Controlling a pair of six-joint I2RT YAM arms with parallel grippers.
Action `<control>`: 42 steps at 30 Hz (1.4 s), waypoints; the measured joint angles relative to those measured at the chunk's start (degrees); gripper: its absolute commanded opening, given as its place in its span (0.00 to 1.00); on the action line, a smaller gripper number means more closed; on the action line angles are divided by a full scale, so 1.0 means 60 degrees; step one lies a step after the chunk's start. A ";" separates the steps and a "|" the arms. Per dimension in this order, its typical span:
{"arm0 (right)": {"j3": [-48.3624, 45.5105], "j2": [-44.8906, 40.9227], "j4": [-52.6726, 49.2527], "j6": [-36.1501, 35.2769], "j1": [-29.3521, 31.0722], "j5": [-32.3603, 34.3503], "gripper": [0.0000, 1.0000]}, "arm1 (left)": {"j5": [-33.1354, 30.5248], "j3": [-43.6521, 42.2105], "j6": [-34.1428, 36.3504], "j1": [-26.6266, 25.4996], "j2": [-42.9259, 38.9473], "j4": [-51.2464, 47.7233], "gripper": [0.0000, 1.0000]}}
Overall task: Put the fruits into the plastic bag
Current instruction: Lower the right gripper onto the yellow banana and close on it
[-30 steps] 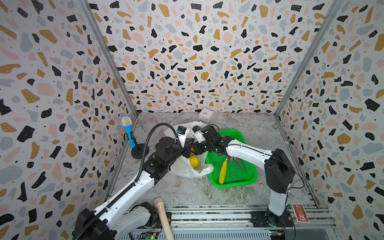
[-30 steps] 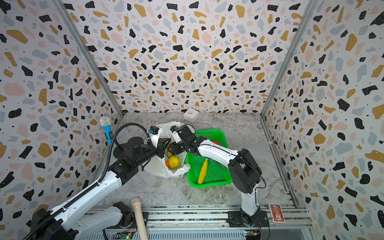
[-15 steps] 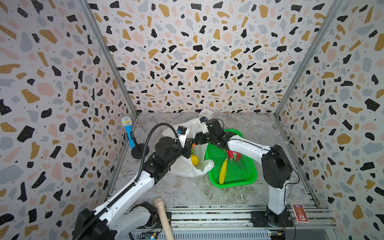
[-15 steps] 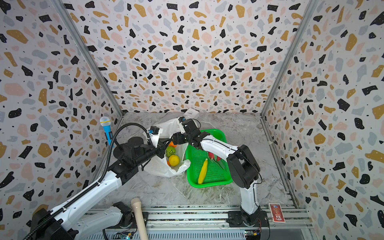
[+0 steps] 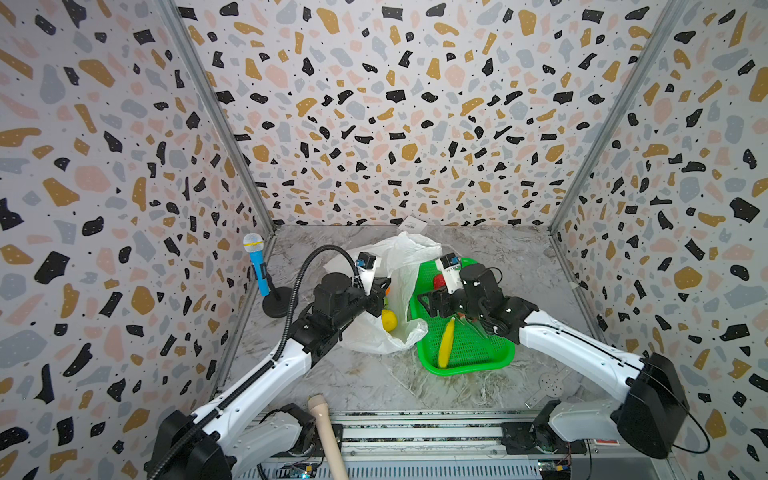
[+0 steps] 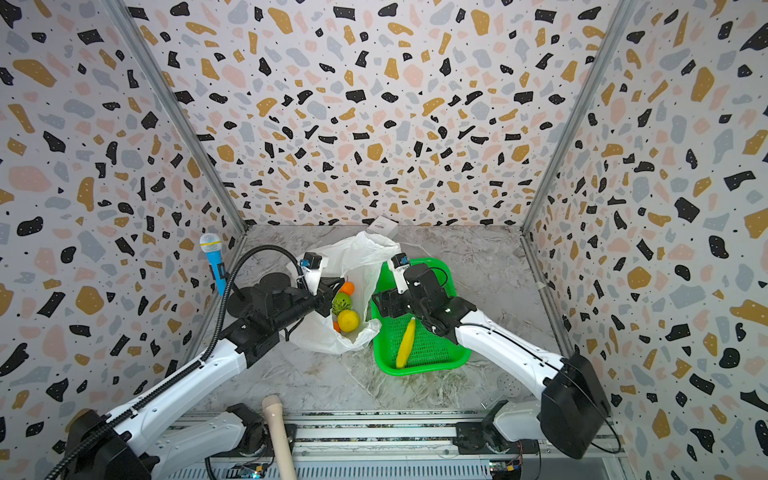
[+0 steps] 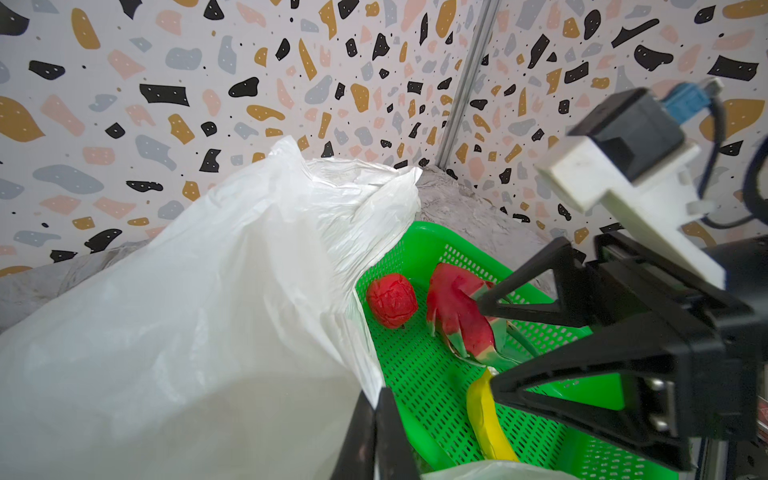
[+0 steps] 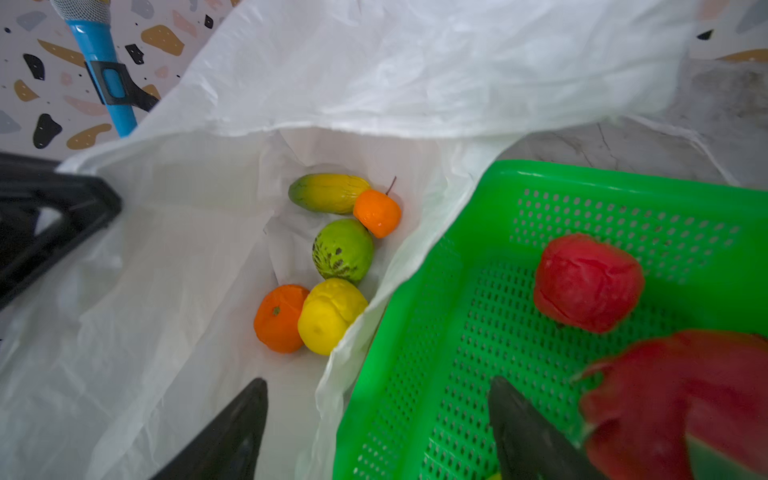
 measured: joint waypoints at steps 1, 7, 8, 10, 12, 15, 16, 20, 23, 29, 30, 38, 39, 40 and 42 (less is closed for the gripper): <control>-0.0270 -0.0317 -0.0106 0.0004 0.0000 0.0120 0.83 | 0.0000 0.0000 0.0000 0.0000 0.0033 0.0000 0.00; -0.1115 -0.0601 -0.0718 0.0175 -0.0022 0.0696 0.80 | 0.0004 0.0004 0.0004 0.0000 0.0368 0.0138 0.00; -0.1126 -0.0470 -0.0801 0.0208 -0.0033 0.0761 0.79 | 0.0007 0.0004 0.0004 0.0000 0.0419 0.0135 0.00; -0.1122 -0.0084 -0.0852 0.0291 -0.0073 0.0914 0.76 | 0.0007 0.0004 0.0004 0.0000 0.0503 0.0127 0.00; -0.1118 0.0288 -0.0867 0.0412 -0.0120 0.1096 0.72 | 0.0007 0.0004 0.0004 0.0000 0.0517 0.0131 0.00; -0.1118 0.0787 -0.0940 0.0579 -0.0259 0.1297 0.70 | 0.0007 0.0004 0.0004 0.0000 0.0503 0.0127 0.00; -0.1118 0.0907 -0.0947 0.0619 -0.0299 0.1304 0.69 | 0.0004 0.0004 0.0004 0.0000 0.0492 0.0127 0.00; -0.1118 0.1224 -0.0940 0.0685 -0.0390 0.1300 0.61 | -0.0004 0.0004 0.0004 0.0000 0.0404 0.0135 0.00; -0.1107 0.1475 -0.0780 0.0707 -0.0433 0.1282 0.50 | -0.0004 0.0004 0.0004 0.0000 0.0372 0.0138 0.00; -0.0954 0.1887 -0.0601 0.0787 -0.0506 0.1220 0.39 | -0.0004 0.0004 0.0007 0.0000 0.0372 0.0124 0.00; -0.0954 0.1891 -0.0594 0.0790 -0.0506 0.1209 0.35 | 0.0000 0.0004 0.0011 0.0000 0.0372 0.0120 0.00; -0.0958 0.1843 -0.0412 0.0798 -0.0637 0.1191 0.01 | -0.0004 0.0004 0.0029 0.0000 0.0372 0.0117 0.00; -0.0954 0.1807 -0.0415 0.0787 -0.0667 0.1198 0.00 | -0.0004 0.0004 0.0029 0.0000 0.0372 0.0117 0.00; -0.0954 0.1749 -0.0423 0.0765 -0.0688 0.1198 0.00 | -0.0004 0.0004 0.0029 0.0000 0.0372 0.0117 0.00; -0.0925 0.1588 -0.0455 0.0725 -0.0729 0.1202 0.00 | -0.0004 0.0004 0.0029 0.0000 0.0372 0.0106 0.00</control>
